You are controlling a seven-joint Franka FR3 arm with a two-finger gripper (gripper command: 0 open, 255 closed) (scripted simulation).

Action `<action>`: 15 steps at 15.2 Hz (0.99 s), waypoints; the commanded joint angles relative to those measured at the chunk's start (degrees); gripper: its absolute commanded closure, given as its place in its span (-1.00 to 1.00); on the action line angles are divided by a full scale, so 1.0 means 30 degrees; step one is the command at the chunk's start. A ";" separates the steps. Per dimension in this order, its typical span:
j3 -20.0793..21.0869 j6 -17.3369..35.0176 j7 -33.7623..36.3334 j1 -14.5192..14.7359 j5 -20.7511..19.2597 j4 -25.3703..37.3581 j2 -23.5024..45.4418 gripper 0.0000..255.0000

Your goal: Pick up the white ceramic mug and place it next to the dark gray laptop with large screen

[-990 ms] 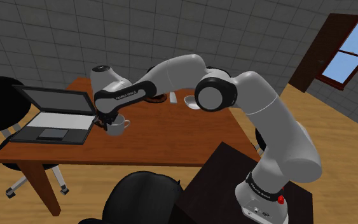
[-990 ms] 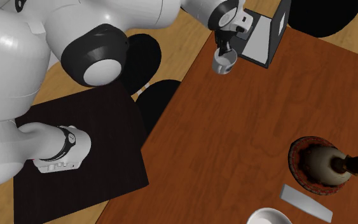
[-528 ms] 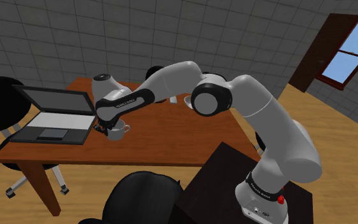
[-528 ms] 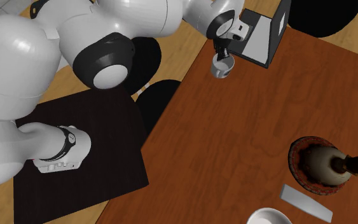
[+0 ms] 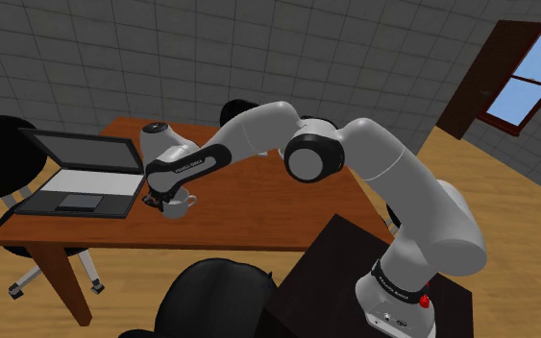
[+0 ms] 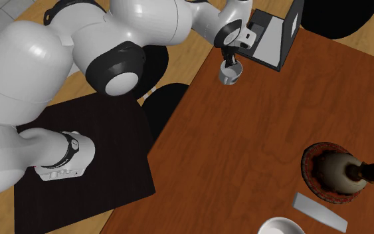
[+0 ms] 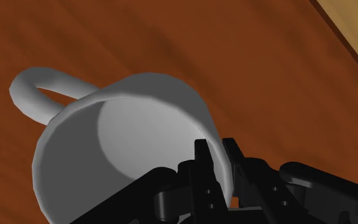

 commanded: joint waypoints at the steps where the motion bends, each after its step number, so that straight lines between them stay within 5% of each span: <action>1: -0.0001 0.0015 -0.0001 0.0000 -0.0001 0.0024 0.0025 1.00; 5: -0.0001 0.0015 -0.0001 0.0000 -0.0001 0.0024 0.0025 1.00; 6: -0.0001 0.0014 0.0000 0.0001 -0.0001 0.0025 0.0025 -1.00; 11: -0.0001 0.0014 0.0000 0.0001 -0.0001 0.0024 0.0025 -1.00; 15: 0.0115 -0.0788 0.0032 -0.0006 0.0063 -0.1292 -0.2083 -1.00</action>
